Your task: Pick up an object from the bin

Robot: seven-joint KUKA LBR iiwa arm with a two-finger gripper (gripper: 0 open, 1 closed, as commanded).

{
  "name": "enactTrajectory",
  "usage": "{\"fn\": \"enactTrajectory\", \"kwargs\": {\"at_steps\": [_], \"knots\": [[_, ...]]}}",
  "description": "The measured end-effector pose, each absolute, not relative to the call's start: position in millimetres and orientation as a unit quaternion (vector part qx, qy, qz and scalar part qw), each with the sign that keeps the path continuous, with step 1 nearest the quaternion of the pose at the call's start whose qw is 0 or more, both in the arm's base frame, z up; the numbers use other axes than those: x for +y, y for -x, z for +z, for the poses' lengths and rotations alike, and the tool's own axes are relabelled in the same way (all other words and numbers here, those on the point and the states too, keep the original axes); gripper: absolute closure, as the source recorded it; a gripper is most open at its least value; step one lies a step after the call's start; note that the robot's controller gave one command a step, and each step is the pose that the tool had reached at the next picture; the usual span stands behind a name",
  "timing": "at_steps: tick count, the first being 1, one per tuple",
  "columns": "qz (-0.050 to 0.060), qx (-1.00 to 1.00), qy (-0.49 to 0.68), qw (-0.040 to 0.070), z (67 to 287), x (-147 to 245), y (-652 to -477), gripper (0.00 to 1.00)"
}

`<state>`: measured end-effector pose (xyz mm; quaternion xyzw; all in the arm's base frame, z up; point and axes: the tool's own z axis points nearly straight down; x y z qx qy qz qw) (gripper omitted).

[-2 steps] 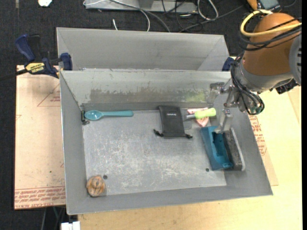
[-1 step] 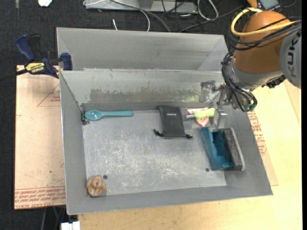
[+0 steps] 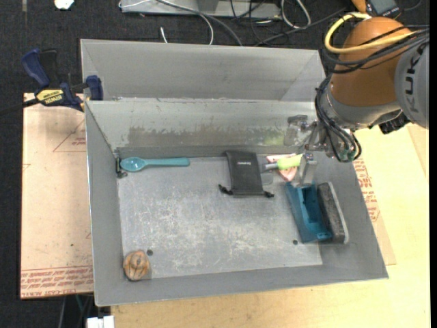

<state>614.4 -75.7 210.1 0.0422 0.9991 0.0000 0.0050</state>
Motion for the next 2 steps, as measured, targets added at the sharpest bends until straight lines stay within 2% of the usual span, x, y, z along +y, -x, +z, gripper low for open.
{"fn": "enactTrajectory", "kwargs": {"at_steps": [1,2], "knots": [[0.0,1.0,0.03,0.007,145.0,-68.6,-604.1,0.0],[0.0,0.999,0.049,0.01,98.0,-33.1,-592.8,0.0]]}}
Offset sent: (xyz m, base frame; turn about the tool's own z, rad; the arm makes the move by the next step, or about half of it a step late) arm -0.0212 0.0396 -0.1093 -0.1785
